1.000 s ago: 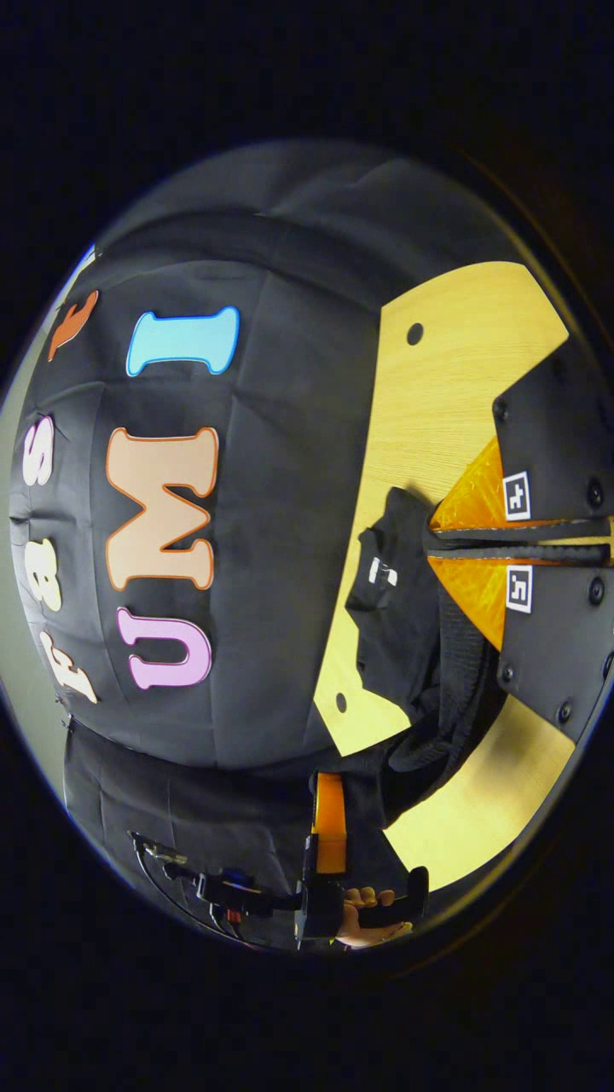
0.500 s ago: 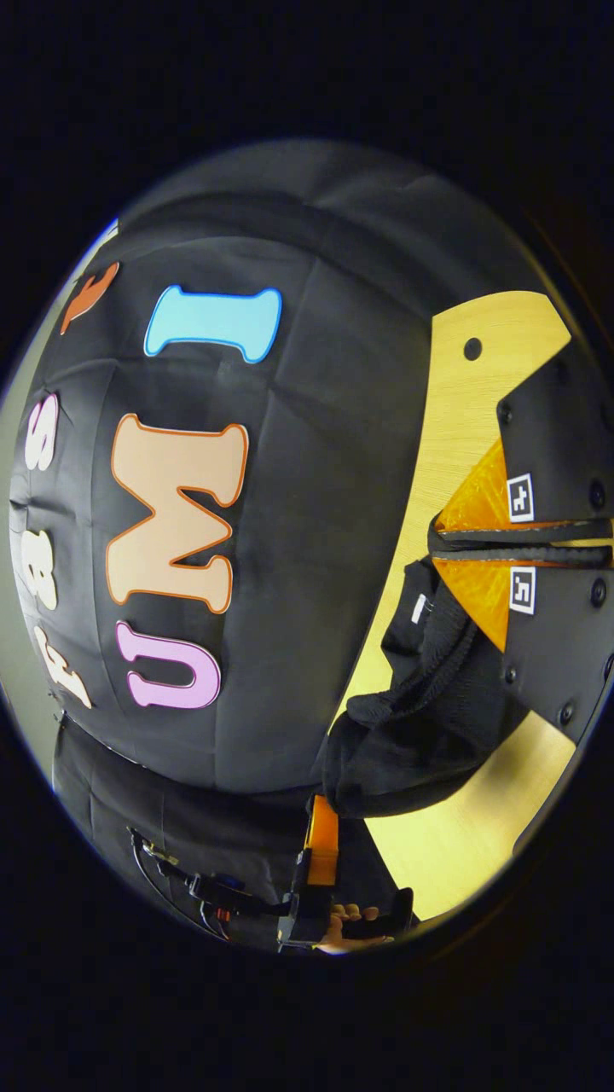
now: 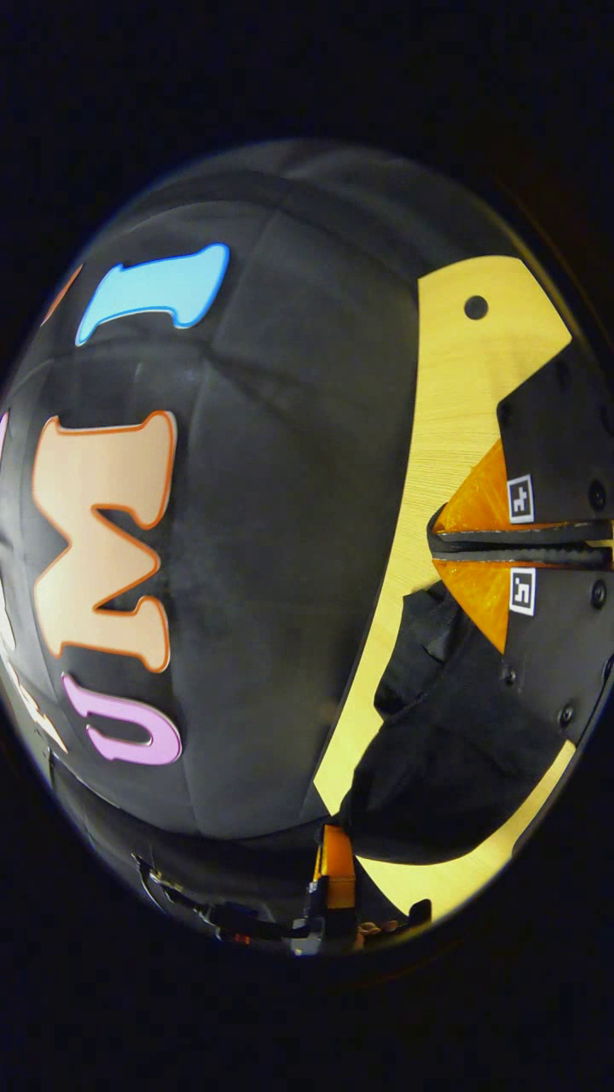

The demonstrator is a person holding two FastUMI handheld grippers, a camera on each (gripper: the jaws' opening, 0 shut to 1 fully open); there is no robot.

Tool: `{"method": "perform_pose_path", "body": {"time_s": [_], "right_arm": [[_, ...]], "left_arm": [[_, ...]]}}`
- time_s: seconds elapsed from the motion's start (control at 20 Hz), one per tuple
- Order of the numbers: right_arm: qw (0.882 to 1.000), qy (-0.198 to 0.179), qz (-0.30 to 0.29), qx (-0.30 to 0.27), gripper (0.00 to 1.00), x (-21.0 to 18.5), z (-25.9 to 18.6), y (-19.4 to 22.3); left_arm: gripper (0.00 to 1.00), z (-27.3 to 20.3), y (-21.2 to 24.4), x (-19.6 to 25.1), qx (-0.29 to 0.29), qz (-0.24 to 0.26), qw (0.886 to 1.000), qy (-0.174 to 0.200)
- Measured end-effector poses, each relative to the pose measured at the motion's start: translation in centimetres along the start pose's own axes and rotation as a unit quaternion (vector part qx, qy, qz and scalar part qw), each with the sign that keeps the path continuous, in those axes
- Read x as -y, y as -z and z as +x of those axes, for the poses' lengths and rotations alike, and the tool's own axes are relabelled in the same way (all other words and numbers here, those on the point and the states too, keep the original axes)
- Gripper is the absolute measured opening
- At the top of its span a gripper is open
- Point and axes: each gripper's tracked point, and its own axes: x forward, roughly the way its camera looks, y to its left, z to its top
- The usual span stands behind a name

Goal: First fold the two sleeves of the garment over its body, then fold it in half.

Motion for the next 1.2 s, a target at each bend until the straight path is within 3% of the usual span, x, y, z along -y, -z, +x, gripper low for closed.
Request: {"method": "perform_pose_path", "body": {"time_s": [0.15,0.25,0.3,0.35,0.5,0.7,0.95,1.2], "right_arm": [[0.999,0.001,0.035,-0.017,0.05,0.5,1.4,1.3],[0.998,0.002,0.050,-0.026,0.11,0.8,1.8,1.7],[0.998,0.005,0.055,-0.031,0.17,0.9,1.6,1.8],[0.998,0.013,0.053,-0.032,0.30,1.2,1.5,1.8],[0.998,0.014,0.047,-0.026,0.94,1.0,1.1,1.4],[0.999,0.014,0.048,-0.019,0.98,0.9,-1.1,0.5],[0.997,0.002,0.035,0.067,0.98,0.4,-8.1,-4.1],[0.992,0.005,0.033,0.118,0.97,0.7,-16.4,-5.7]], "left_arm": [[0.00,1.5,1.3,-0.1,-0.018,0.001,1.000,-0.012],[0.04,1.8,2.3,-0.3,-0.030,0.001,0.999,-0.023],[0.17,1.8,2.4,-0.3,-0.030,-0.001,0.999,-0.026],[0.37,1.7,2.1,-0.4,-0.027,-0.004,0.999,-0.025],[0.97,0.9,0.8,-0.7,-0.009,0.000,1.000,-0.029],[0.95,-1.5,-2.0,-1.5,0.025,0.007,0.999,-0.036],[0.95,-8.0,-7.4,-1.2,0.096,-0.010,0.995,-0.010],[0.95,-16.3,-12.8,-1.0,0.203,0.003,0.979,0.008]]}}
